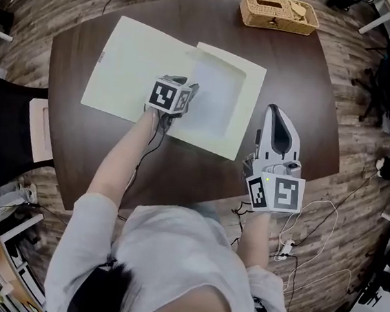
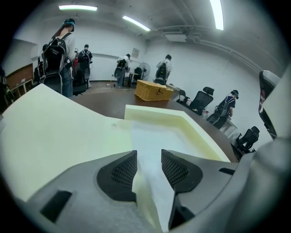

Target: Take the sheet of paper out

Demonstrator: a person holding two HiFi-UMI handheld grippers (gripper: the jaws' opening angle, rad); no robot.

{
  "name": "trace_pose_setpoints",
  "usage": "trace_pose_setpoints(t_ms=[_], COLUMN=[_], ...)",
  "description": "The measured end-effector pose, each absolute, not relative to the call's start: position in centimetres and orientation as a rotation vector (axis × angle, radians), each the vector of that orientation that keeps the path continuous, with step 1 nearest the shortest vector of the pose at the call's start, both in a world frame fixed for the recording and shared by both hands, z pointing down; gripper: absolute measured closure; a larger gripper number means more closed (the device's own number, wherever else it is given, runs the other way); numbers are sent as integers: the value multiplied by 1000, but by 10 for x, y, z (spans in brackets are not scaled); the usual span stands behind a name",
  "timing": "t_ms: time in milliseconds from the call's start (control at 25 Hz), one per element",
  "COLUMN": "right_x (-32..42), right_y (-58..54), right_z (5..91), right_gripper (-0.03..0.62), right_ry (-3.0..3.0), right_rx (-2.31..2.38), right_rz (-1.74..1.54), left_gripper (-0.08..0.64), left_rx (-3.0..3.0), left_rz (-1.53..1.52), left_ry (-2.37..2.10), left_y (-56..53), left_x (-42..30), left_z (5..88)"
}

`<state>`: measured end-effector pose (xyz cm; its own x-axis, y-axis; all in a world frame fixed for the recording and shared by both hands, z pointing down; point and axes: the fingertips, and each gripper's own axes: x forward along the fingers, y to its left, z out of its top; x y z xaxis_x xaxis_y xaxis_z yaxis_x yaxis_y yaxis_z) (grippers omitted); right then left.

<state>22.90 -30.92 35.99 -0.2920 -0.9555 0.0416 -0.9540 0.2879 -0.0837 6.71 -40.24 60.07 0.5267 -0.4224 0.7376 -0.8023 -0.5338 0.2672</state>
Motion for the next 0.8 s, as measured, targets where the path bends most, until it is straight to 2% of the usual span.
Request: trace_pose_setpoints(t_ms=[280, 800], right_x=[237, 245], right_y=[-325, -330], right_z=[373, 376], right_gripper=[575, 577], right_ry=[2535, 2546], right_rx=[-1818, -1791], right_rz=[-185, -191], left_gripper=[396, 396], left_rx=[2068, 1987], left_rz=[903, 847], left_ry=[-997, -936], left_y=[-401, -398], left_x=[68, 72], left_z=[630, 634])
